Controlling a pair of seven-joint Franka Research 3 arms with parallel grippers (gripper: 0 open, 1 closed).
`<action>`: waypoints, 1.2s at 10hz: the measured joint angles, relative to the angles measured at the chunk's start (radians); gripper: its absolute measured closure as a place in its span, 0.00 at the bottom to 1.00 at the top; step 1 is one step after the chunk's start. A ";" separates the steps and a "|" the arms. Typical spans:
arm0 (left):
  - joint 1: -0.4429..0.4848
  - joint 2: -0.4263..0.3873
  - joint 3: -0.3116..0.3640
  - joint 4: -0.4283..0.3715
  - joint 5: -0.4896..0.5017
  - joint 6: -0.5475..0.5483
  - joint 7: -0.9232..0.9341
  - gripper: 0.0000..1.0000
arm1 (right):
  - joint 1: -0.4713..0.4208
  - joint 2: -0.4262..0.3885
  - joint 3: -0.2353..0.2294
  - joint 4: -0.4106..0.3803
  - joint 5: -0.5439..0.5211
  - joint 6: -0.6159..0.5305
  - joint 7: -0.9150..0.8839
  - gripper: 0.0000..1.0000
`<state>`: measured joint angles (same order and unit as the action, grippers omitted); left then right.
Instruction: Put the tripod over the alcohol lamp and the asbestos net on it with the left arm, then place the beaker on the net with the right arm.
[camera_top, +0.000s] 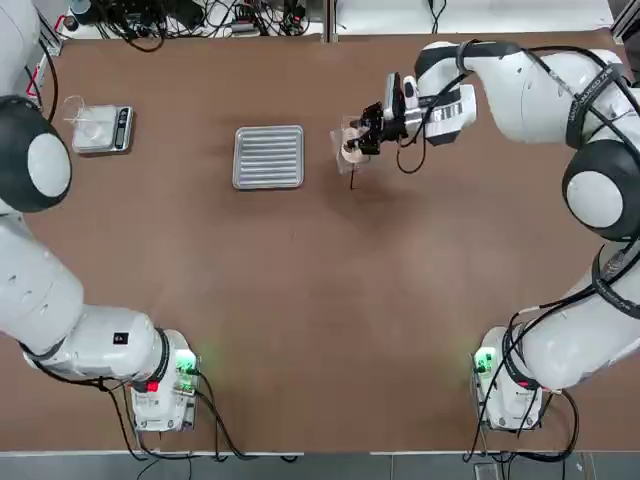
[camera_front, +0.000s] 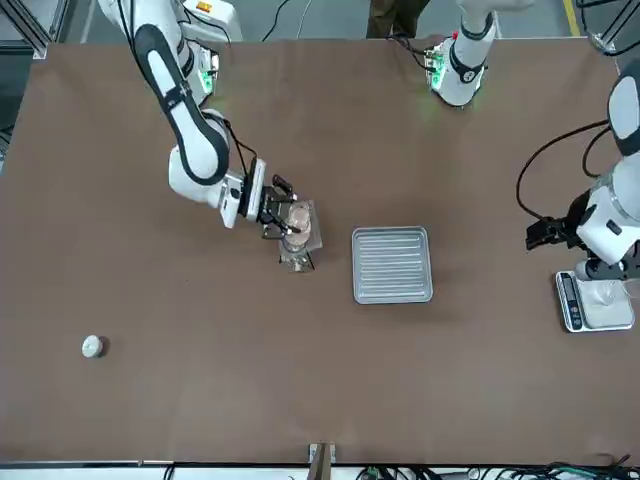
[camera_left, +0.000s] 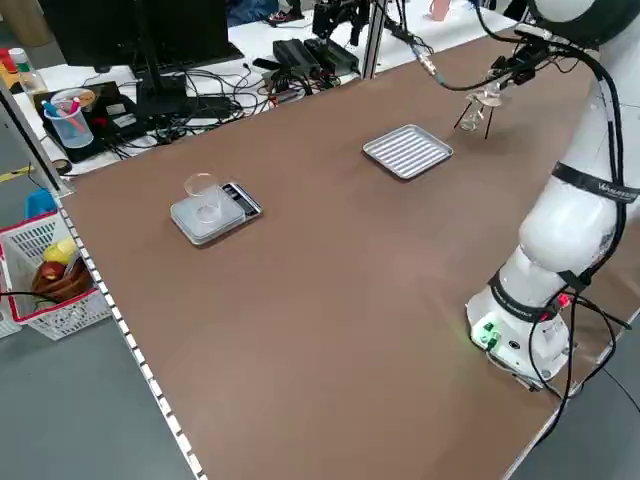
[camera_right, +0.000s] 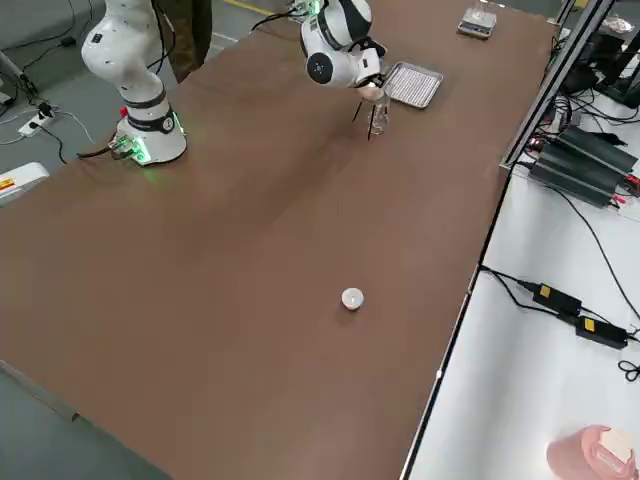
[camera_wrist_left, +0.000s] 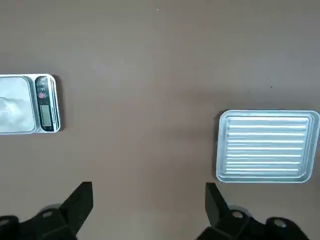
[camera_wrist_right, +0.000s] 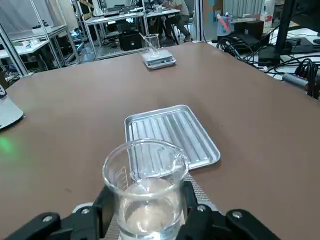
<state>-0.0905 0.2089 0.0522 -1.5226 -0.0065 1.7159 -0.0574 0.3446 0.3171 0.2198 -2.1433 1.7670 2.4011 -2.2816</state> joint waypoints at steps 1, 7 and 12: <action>-0.013 -0.008 0.009 0.000 0.000 -0.001 -0.005 0.01 | -0.005 -0.001 -0.004 0.001 0.000 0.000 -0.015 0.42; -0.008 -0.084 0.012 -0.002 -0.033 -0.007 -0.007 0.01 | -0.048 -0.001 -0.009 0.001 0.000 -0.026 -0.094 0.42; -0.010 -0.153 0.012 -0.063 -0.034 -0.010 -0.007 0.01 | -0.048 0.003 -0.008 0.000 0.000 -0.026 -0.103 0.42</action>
<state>-0.1004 0.0564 0.0640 -1.5857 -0.0408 1.7055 -0.0640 0.2962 0.3205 0.2114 -2.1437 1.7670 2.3747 -2.3845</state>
